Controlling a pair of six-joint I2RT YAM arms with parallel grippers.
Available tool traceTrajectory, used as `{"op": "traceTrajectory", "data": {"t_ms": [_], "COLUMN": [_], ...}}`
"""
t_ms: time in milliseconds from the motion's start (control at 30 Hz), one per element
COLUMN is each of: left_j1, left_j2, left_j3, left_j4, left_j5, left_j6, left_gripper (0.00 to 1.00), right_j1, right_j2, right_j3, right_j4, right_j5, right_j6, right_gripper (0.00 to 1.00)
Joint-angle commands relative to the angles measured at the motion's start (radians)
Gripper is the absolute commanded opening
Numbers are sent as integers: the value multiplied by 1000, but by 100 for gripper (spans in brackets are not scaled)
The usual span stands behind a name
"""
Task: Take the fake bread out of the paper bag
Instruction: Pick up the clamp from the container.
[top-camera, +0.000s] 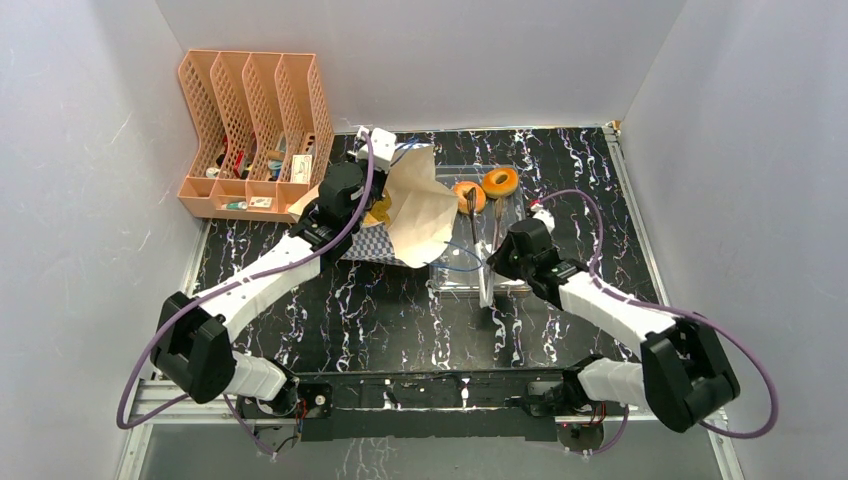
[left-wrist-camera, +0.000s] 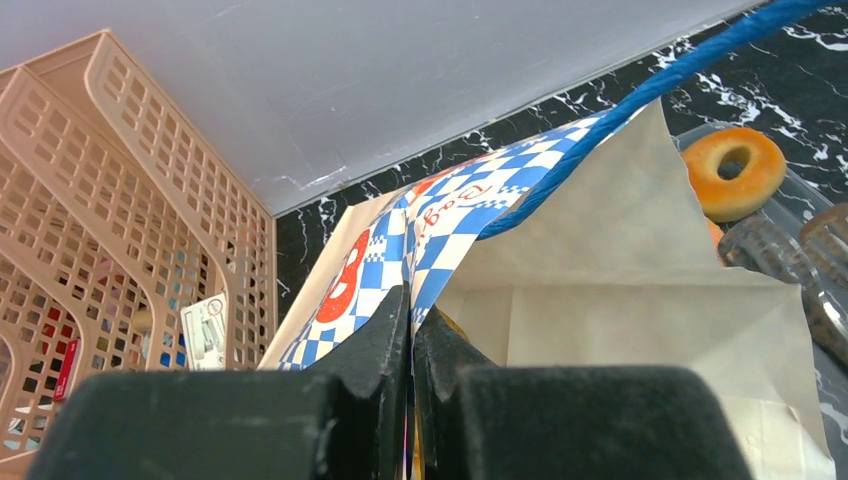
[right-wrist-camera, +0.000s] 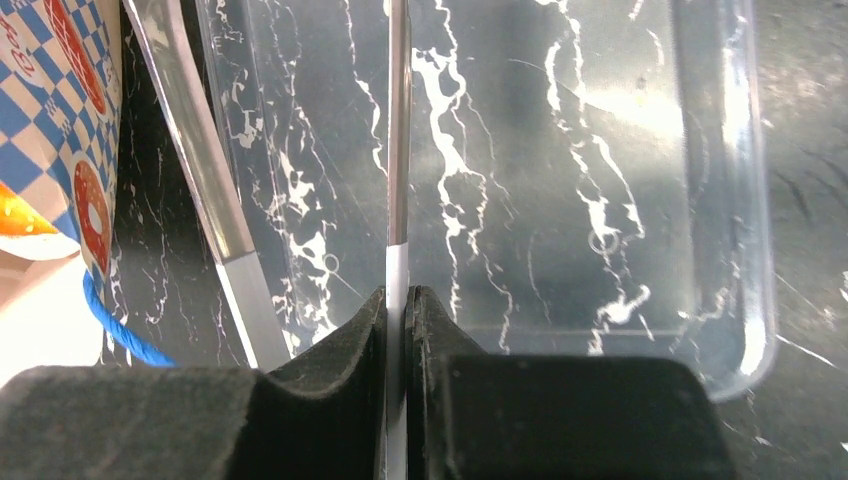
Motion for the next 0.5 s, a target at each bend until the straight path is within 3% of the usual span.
{"op": "traceTrajectory", "data": {"t_ms": [0, 467], "left_j1": [7, 8], "left_j2": [-65, -136], "left_j3": [-37, -59], "left_j4": [25, -30], "left_j5": [53, 171], "left_j6": [-5, -46], "left_gripper": [0, 0], "right_j1": [3, 65], "right_j2": [-133, -406], "right_j3": [-22, 78], "right_j4": [-24, -229], "right_j5": [60, 95], "right_j6": [-13, -96], "right_gripper": [5, 3]}}
